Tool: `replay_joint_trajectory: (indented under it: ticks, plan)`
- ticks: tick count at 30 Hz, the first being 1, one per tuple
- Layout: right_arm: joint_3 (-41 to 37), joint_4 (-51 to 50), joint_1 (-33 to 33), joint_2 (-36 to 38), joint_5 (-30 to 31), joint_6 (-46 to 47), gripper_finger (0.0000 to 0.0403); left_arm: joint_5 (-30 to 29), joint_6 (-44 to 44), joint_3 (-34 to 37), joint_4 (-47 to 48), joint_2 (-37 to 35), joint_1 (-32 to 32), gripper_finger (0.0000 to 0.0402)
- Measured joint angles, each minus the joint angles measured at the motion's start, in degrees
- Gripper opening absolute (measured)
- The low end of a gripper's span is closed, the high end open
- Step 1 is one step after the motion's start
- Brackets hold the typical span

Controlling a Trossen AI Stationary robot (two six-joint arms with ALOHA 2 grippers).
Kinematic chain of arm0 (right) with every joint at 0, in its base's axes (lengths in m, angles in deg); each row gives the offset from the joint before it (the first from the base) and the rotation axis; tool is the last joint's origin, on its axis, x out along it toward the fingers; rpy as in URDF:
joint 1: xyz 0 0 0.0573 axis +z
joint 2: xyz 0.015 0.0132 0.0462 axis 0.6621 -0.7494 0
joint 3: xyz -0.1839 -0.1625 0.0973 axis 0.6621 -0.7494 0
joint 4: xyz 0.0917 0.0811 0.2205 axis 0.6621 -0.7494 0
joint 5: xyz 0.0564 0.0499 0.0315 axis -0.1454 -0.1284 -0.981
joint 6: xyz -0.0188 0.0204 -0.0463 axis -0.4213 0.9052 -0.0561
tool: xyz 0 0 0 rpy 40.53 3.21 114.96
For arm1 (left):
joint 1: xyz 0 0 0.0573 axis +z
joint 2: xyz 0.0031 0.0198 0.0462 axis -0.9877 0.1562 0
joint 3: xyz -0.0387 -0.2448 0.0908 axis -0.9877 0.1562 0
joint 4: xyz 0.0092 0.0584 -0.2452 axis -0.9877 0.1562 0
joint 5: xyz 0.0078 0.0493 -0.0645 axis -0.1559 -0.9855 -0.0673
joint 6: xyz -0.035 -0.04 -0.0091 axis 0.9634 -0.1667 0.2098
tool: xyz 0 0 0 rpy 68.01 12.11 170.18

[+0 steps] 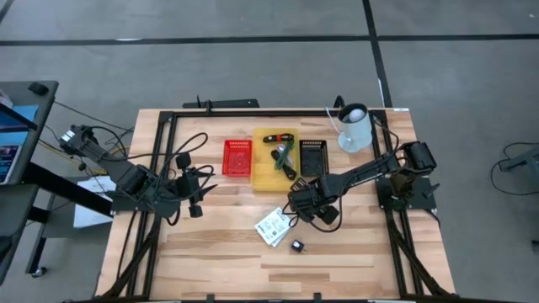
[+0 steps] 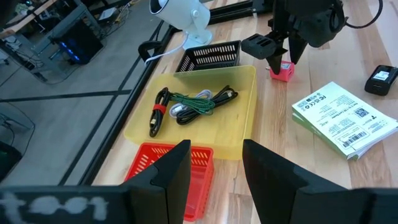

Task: Pick and place items into bin
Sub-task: Put the pink charger adapter in the black bin

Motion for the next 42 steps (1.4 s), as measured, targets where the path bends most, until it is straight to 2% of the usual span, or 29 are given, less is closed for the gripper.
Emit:
replay_joint_trajectory:
  ticks: [30, 42]
  plan:
    - [0.0, 0.0, 0.0, 0.0, 0.0, 0.6, 0.0234, 0.0, 0.3, 0.0, 0.0, 0.0, 0.0, 0.0137]
    - [-3.0, 2.1, 0.0, 0.0, 0.0, 0.2, 0.0196, 0.0, 0.3, 0.0, 0.0, 0.0, 0.0, 0.0137]
